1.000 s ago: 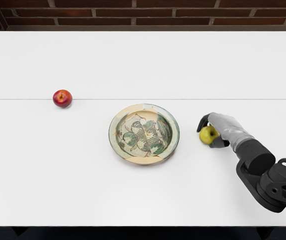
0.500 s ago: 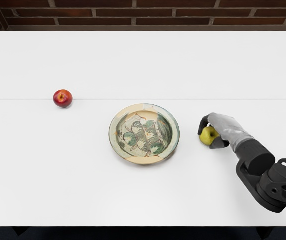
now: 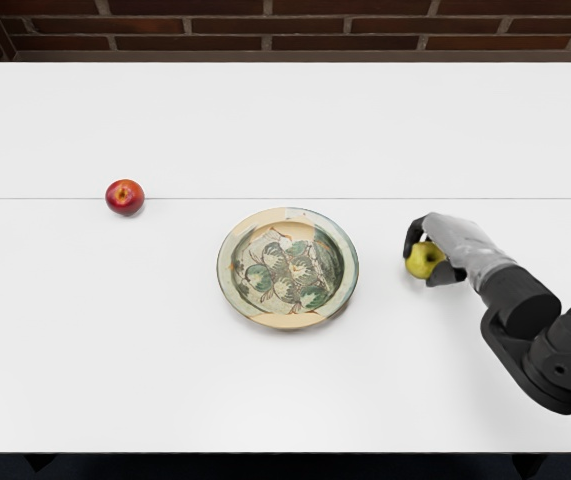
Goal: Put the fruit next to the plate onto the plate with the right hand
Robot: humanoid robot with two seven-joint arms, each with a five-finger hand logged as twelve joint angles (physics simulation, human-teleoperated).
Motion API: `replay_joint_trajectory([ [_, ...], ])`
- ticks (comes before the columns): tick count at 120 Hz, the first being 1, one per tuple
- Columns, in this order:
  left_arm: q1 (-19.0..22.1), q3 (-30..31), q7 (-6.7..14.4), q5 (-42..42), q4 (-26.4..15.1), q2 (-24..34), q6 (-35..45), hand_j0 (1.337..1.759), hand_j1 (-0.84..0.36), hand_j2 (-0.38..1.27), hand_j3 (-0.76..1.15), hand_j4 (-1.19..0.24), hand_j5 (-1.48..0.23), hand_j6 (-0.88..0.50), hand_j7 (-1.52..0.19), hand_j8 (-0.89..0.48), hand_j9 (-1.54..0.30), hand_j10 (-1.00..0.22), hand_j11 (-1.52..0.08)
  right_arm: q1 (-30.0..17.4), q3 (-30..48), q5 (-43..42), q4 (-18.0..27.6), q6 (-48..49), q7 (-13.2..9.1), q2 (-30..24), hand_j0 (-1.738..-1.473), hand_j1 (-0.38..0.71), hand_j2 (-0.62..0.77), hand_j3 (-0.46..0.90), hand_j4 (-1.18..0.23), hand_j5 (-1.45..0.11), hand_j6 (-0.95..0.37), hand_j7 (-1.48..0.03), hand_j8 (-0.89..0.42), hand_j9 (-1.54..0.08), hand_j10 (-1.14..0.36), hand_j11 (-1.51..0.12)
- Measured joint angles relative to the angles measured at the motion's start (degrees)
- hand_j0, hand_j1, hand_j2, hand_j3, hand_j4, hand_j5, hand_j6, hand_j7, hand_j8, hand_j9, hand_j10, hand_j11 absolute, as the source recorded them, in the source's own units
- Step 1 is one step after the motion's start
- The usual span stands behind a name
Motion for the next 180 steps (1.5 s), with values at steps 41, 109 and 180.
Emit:
replay_joint_trajectory([
  [41,0.4,-0.1,0.0,0.0,0.2,0.0,0.0,1.658,0.34,0.0,0.0,-0.01,-0.01,-0.01,-0.01,-0.01,-0.01,-0.01,-0.01,6.2,0.9,3.5,0.1,2.9,0.0,1.9,-1.656,0.27,0.26,0.0,-0.71,-1.09,-0.4,-0.99,-0.33,-1.07,-0.63,-1.07],
  [109,0.4,-0.1,0.0,0.0,0.4,0.0,0.0,1.658,0.34,0.0,0.0,-0.01,-0.01,-0.01,-0.01,-0.01,-0.01,-0.01,-0.01,22.7,0.6,16.4,0.1,5.7,0.1,10.6,-1.658,0.28,0.29,0.0,-0.7,-1.12,-0.38,-1.0,-0.31,-1.1,-0.62,-1.11],
  [180,1.0,-0.1,0.0,0.0,0.4,0.0,0.0,1.658,0.34,0.0,0.0,-0.01,-0.01,-0.01,-0.01,-0.01,-0.01,-0.01,-0.01,26.4,0.2,20.8,0.0,5.6,0.0,17.2,-1.658,0.29,0.28,0.0,-0.72,-1.09,-0.38,-1.0,-0.32,-1.09,-0.62,-1.11],
])
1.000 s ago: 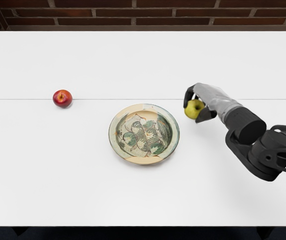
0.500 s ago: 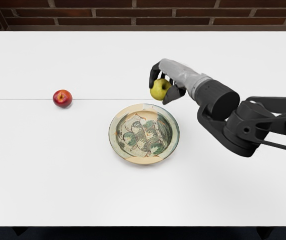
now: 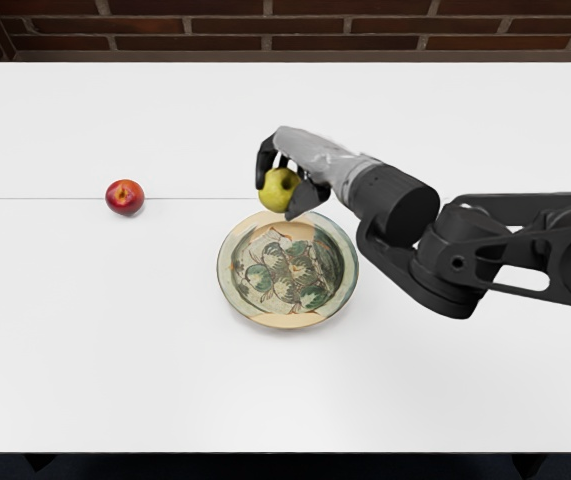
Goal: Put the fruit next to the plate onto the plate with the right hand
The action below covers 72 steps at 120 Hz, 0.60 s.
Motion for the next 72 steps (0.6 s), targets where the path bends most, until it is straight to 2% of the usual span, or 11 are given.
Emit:
replay_joint_trajectory([
  [47,0.0,0.0,0.0,0.0,0.0,0.0,0.0,1.658,0.34,0.0,0.0,-0.01,-0.01,-0.01,-0.01,-0.01,-0.01,-0.01,-0.01,-2.6,-1.0,0.1,0.0,-0.4,0.0,1.3,-1.655,0.25,0.26,0.0,-0.74,-1.11,-0.42,-1.03,-0.35,-1.1,-0.66,-1.11],
  [64,0.0,0.0,0.0,0.0,0.0,0.0,0.0,1.658,0.34,0.0,0.0,-0.01,-0.01,-0.01,-0.01,-0.01,-0.01,-0.01,-0.01,-4.1,-1.1,-0.4,0.0,-0.5,0.0,1.3,-1.655,0.25,0.3,0.0,-0.76,-1.14,-0.43,-1.05,-0.34,-1.12,-0.67,-1.13],
  [67,0.0,0.0,0.0,0.0,0.0,0.0,0.0,1.658,0.34,0.0,0.0,-0.01,-0.01,-0.01,-0.01,-0.01,-0.01,-0.01,-0.01,-4.3,-1.1,-0.5,0.0,-0.5,0.0,1.3,-1.655,0.23,0.29,0.0,-0.75,-1.11,-0.43,-1.03,-0.36,-1.09,-0.67,-1.1],
  [72,0.0,0.0,0.0,0.0,0.0,0.0,0.0,1.658,0.34,0.0,0.0,-0.01,-0.01,-0.01,-0.01,-0.01,-0.01,-0.01,-0.01,-4.5,-1.1,-0.6,0.0,-0.6,-0.1,1.3,-1.656,0.18,0.23,0.0,-0.66,-0.96,-0.39,-0.9,-0.34,-0.95,-0.59,-0.96],
])
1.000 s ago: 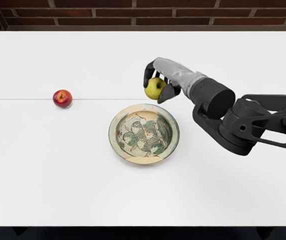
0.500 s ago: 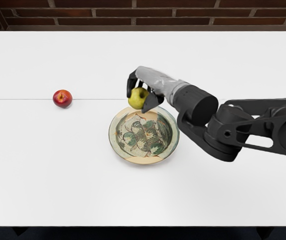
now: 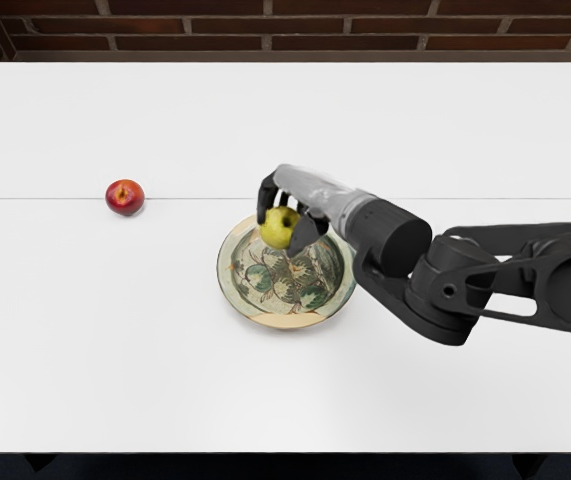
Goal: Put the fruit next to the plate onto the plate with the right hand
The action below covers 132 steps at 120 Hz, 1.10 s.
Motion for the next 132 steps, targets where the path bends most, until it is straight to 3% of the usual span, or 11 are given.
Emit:
replay_joint_trajectory([
  [18,0.0,0.0,0.0,0.0,0.0,0.0,0.0,1.658,0.34,0.0,0.0,-0.01,-0.01,-0.01,-0.01,-0.01,-0.01,-0.01,-0.01,-0.2,0.1,-0.1,0.0,-0.1,0.0,-0.1,-1.657,-0.09,0.11,0.0,-0.32,-0.46,-0.19,-0.43,-0.16,-0.46,-0.29,-0.46],
  [41,0.0,0.0,0.0,0.0,0.0,0.0,0.0,1.658,0.34,0.0,0.0,-0.01,-0.01,-0.01,-0.01,-0.01,-0.01,-0.01,-0.01,-0.1,0.8,1.3,0.0,2.8,0.0,-0.7,-1.658,-0.25,0.04,0.0,-0.12,-0.18,-0.08,-0.17,-0.06,-0.18,-0.11,-0.18],
  [56,0.0,0.0,0.0,0.0,0.0,0.0,0.0,1.658,0.34,0.0,0.0,-0.01,-0.01,-0.01,-0.01,-0.01,-0.01,-0.01,-0.01,-2.7,5.9,7.8,0.0,6.5,0.0,-0.8,-1.658,-0.3,0.02,0.0,-0.07,-0.1,-0.04,-0.09,-0.04,-0.1,-0.06,-0.1],
  [87,0.0,0.0,0.0,0.0,0.0,0.0,0.0,1.658,0.34,0.0,0.0,-0.01,-0.01,-0.01,-0.01,-0.01,-0.01,-0.01,-0.01,-8.0,25.3,24.2,0.0,20.2,0.0,0.3,-1.658,-0.33,0.01,0.0,-0.02,-0.03,-0.01,-0.03,-0.01,-0.03,-0.02,-0.03],
  [113,-0.1,0.0,0.0,0.0,0.0,0.0,0.0,1.658,0.34,0.0,0.0,-0.01,-0.01,-0.01,-0.01,-0.01,-0.01,-0.01,-0.01,-20.3,41.4,41.7,-1.6,44.4,0.0,-1.1,-1.658,-0.34,0.0,0.0,-0.01,-0.01,0.0,-0.01,0.0,-0.01,-0.01,-0.01],
  [132,-0.1,0.1,0.0,0.0,0.0,0.0,0.0,1.658,0.34,0.0,0.0,-0.01,-0.01,-0.01,-0.01,-0.01,-0.01,-0.01,-0.01,-26.5,47.2,60.4,-6.2,57.5,0.0,-10.3,-1.658,-0.35,0.0,0.0,0.0,0.0,0.0,0.0,0.0,0.0,0.0,0.0],
])
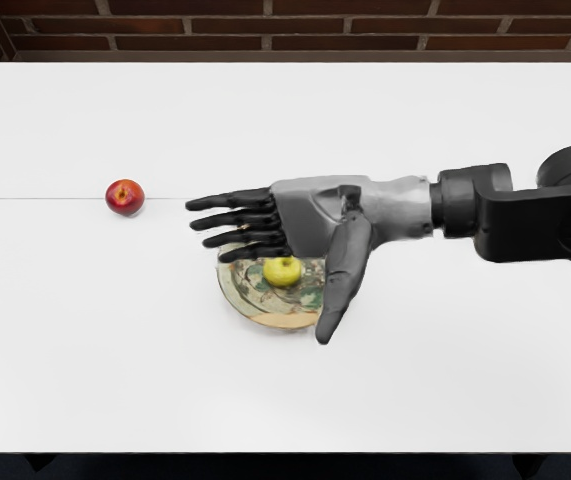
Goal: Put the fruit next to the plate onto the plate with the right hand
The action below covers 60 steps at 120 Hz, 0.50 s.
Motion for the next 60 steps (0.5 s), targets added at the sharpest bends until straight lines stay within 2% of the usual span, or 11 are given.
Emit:
replay_joint_trajectory([
  [28,0.1,0.0,0.0,0.0,-0.1,0.0,0.0,1.658,0.34,0.0,0.0,-0.01,-0.01,-0.01,-0.01,-0.01,-0.01,-0.01,-0.01,-1.8,-2.6,15.1,-2.6,3.4,0.0,-12.1,-1.658,-0.35,0.0,0.0,0.0,0.0,0.0,0.0,0.0,0.0,0.0,0.0],
  [60,0.0,-0.1,0.0,0.0,-0.4,0.0,0.0,1.658,0.34,0.0,0.0,-0.01,-0.01,-0.01,-0.01,-0.01,-0.01,-0.01,-0.01,-2.3,-3.6,18.7,-3.2,3.8,0.0,-20.5,-1.658,-0.35,0.0,0.0,0.0,0.0,0.0,0.0,0.0,0.0,0.0,0.0],
])
